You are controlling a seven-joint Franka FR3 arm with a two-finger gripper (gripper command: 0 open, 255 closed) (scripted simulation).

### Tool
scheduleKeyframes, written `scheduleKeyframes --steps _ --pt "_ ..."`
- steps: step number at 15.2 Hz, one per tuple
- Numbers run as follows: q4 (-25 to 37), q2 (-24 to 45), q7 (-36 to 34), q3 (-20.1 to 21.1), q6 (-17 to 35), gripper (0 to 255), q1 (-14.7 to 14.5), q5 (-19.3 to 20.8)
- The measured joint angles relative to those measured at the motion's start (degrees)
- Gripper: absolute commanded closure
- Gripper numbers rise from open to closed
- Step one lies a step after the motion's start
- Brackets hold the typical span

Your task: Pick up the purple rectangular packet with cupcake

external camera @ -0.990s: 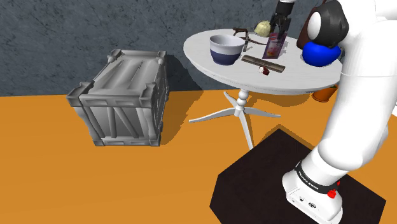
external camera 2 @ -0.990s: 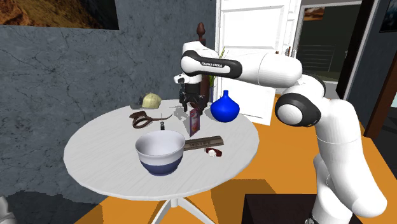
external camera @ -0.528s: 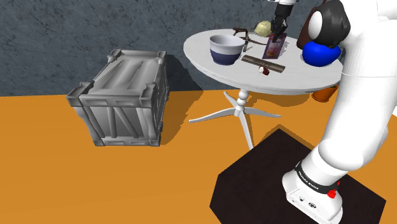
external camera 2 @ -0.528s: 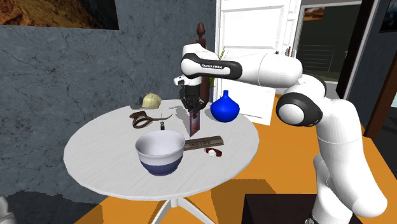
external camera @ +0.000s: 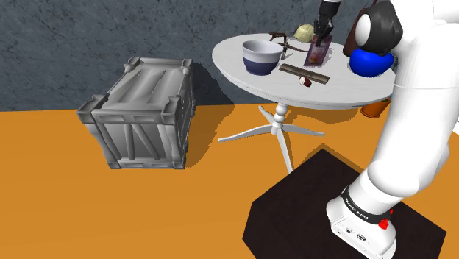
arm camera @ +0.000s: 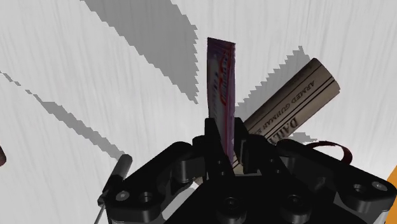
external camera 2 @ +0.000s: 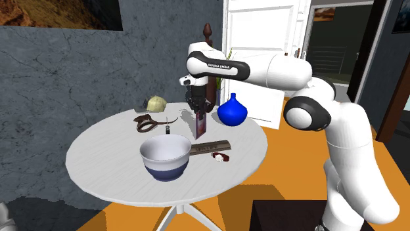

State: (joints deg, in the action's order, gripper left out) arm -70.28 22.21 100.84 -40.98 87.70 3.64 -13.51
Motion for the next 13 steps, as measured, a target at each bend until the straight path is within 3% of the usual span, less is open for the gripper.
scheduleKeyframes --steps 9,13 --pt "12.56 3.65 0.12 0.42 -9.02 255 4.08 -2.45" --pt "21.51 7.18 0.20 1.12 -14.39 255 7.92 -4.79"
